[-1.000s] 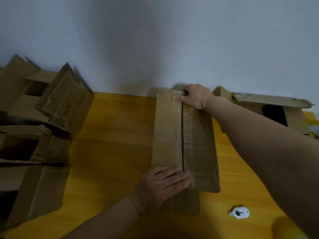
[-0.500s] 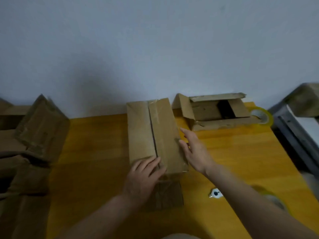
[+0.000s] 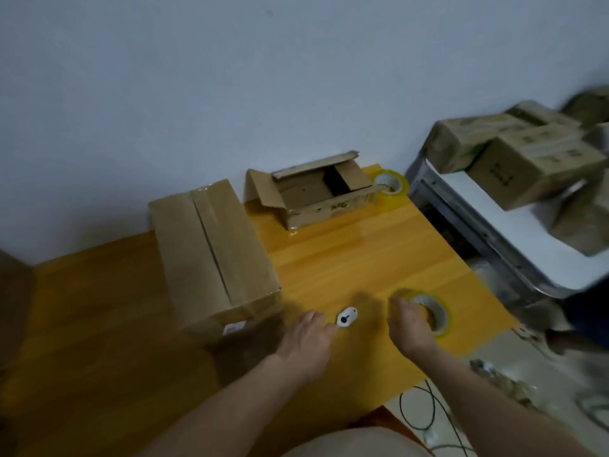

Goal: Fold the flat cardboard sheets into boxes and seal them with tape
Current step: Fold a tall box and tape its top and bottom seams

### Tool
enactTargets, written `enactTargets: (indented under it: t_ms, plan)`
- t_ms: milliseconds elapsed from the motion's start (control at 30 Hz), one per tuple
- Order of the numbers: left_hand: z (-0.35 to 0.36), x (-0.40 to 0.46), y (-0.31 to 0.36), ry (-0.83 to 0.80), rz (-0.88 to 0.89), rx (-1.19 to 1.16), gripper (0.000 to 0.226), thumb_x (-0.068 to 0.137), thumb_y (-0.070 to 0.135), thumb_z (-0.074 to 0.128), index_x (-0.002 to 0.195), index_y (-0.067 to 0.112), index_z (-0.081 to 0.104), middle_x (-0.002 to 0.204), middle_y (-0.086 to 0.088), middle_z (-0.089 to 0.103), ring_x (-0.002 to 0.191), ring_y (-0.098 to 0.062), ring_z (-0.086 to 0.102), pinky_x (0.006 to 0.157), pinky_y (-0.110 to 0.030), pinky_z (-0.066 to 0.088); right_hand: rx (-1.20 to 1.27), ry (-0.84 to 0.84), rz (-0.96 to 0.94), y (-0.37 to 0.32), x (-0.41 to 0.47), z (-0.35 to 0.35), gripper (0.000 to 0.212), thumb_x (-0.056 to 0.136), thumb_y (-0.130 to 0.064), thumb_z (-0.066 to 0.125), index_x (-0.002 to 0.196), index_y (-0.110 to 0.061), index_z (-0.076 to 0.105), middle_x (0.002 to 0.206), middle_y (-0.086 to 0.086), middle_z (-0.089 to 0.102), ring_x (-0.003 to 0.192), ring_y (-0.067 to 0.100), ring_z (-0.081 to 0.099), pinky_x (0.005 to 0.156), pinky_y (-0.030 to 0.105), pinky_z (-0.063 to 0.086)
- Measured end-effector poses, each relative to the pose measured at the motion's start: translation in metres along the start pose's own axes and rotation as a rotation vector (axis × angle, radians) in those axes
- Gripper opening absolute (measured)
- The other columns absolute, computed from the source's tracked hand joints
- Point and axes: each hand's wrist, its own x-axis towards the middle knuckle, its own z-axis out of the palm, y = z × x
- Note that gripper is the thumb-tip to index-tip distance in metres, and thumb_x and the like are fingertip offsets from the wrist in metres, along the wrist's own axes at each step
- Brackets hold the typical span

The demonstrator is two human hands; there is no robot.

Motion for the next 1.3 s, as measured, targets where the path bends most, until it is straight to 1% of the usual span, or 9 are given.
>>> enactTargets:
  t_ms: [200,400,567,733,800,900,1033,1233,1300]
  plan:
    - [0.009,0.028,0.013,-0.163,-0.134,-0.048,0.042,0.098,0.017,0.044,0.14,0.015,0.039,0.145,-0.009,0.037,0.135,-0.026,0.03,0.107,-0.039,0.032,-0.276,-0.047,0.045,0.069,-0.002,-0.002,0.045,0.096,-0.015,0.046,0.139,-0.016,0.034,0.139,0.004,0.042,0.135,0.024,0.028,0.107,0.031,0.032]
    - [0.012,0.051,0.044,-0.209,-0.267,-0.276,0.054,0.096,0.024,0.053,0.146,0.019,0.033,0.15,-0.006,0.032,0.139,-0.026,0.029,0.11,-0.037,0.029,-0.584,-0.228,-0.06,0.095,0.011,-0.011,0.056,0.095,-0.007,0.04,0.147,-0.021,0.025,0.149,-0.001,0.035,0.145,0.019,0.015,0.118,0.051,0.005]
    - [0.007,0.071,0.06,-0.168,-0.436,-0.461,0.078,0.09,0.028,0.065,0.151,0.027,0.016,0.153,-0.004,0.029,0.14,-0.026,0.029,0.108,-0.036,0.032,-0.302,-0.309,-0.224,0.086,0.03,-0.038,0.05,0.098,-0.009,0.036,0.146,-0.023,0.027,0.117,0.006,0.057,0.113,0.029,0.053,0.095,0.044,0.039]
    - [-0.01,0.095,0.069,0.008,-0.529,-0.792,0.092,0.086,0.026,0.071,0.154,0.025,0.009,0.159,0.0,0.019,0.144,-0.022,0.025,0.11,-0.034,0.032,0.175,-0.406,-0.329,0.055,0.049,-0.08,0.035,0.101,-0.015,0.044,0.135,-0.004,0.048,0.114,0.006,0.061,0.096,0.018,0.059,0.081,0.036,0.047]
    - [-0.018,0.099,0.068,0.083,-0.53,-0.919,0.085,0.088,0.024,0.069,0.154,0.021,0.014,0.158,0.0,0.021,0.14,-0.019,0.031,0.105,-0.028,0.039,0.193,-0.454,-0.353,0.04,0.05,-0.089,0.031,0.1,-0.014,0.046,0.129,-0.005,0.053,0.123,0.014,0.059,0.106,0.029,0.057,0.089,0.043,0.048]
    - [-0.025,0.093,0.068,0.206,-0.552,-0.988,0.059,0.091,0.022,0.065,0.144,0.017,0.04,0.148,0.0,0.041,0.127,-0.014,0.044,0.089,-0.017,0.046,0.276,-0.504,-0.391,0.017,0.047,-0.095,0.025,0.1,-0.011,0.047,0.124,-0.006,0.055,0.112,0.009,0.06,0.086,0.017,0.054,0.075,0.034,0.045]
    - [-0.027,0.072,0.065,0.431,-0.632,-0.938,0.025,0.089,0.024,0.068,0.111,0.014,0.067,0.111,0.003,0.065,0.108,-0.012,0.058,0.081,-0.014,0.043,0.312,-0.534,-0.448,-0.012,0.039,-0.101,0.021,0.1,-0.008,0.046,0.119,-0.011,0.055,0.108,0.0,0.059,0.091,0.014,0.054,0.078,0.033,0.042]
    - [-0.044,0.041,0.052,0.615,-0.648,-0.866,0.008,0.092,0.02,0.063,0.09,0.013,0.063,0.1,-0.001,0.06,0.093,-0.013,0.056,0.077,-0.02,0.041,0.2,-0.481,-0.5,-0.056,0.021,-0.102,0.024,0.095,-0.021,0.058,0.118,-0.021,0.052,0.118,0.004,0.056,0.114,0.027,0.053,0.094,0.046,0.044]
    - [-0.051,0.027,0.044,0.674,-0.635,-0.804,0.008,0.094,0.019,0.06,0.089,0.013,0.061,0.098,-0.001,0.06,0.09,-0.012,0.055,0.072,-0.019,0.038,-0.023,-0.366,-0.609,-0.064,0.014,-0.102,0.05,0.082,-0.031,0.072,0.125,-0.026,0.047,0.124,0.001,0.045,0.119,0.021,0.044,0.097,0.043,0.04]
